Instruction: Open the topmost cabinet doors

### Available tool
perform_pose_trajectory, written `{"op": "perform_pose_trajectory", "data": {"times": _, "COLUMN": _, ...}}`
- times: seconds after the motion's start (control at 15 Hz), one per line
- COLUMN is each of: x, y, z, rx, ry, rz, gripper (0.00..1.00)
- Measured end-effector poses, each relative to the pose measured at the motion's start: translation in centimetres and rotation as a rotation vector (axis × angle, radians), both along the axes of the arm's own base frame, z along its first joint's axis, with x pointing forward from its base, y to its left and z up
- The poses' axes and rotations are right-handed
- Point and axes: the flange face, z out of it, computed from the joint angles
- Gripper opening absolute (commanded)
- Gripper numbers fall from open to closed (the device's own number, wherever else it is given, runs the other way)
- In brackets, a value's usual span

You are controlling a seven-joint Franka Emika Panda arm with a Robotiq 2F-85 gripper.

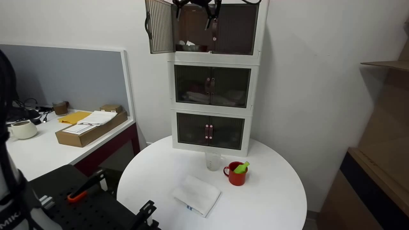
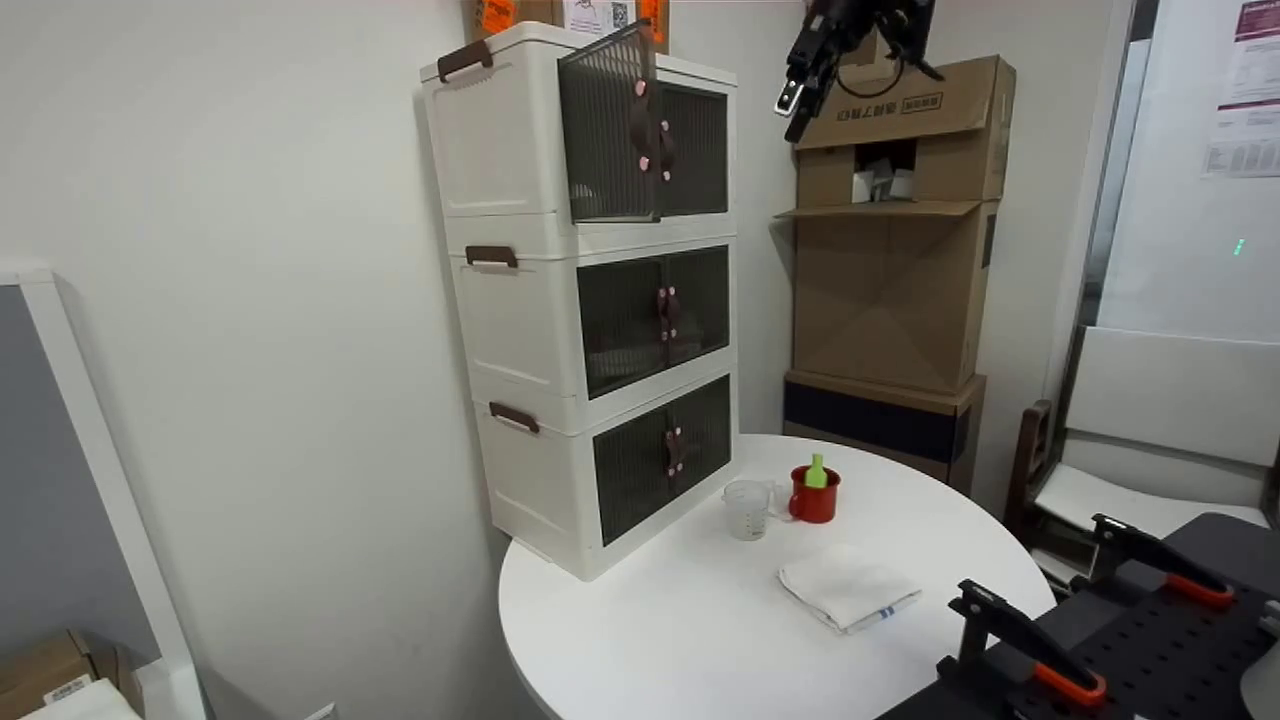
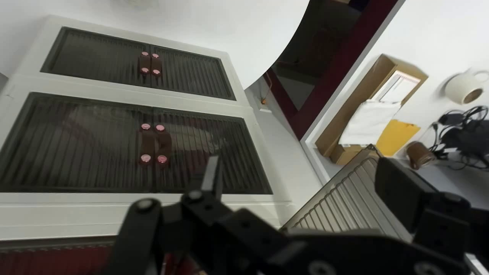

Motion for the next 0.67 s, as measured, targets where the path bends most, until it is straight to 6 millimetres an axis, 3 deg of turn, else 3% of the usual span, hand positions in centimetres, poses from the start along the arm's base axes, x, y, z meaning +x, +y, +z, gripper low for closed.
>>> {"op": "perform_pose_trajectory", "data": {"times": 0.27, "x": 1.5, "y": -2.4, "z": -1.8, "rx": 0.002, "ry": -0.019, "rz": 0.16, "gripper": 1.0}}
{"op": "perform_pose_trajectory", "data": {"times": 0.67, "x": 1.6, "y": -1.9, "z": -1.8, "rx": 0.001, "ry": -0.015, "rz": 0.162, "gripper": 1.0}}
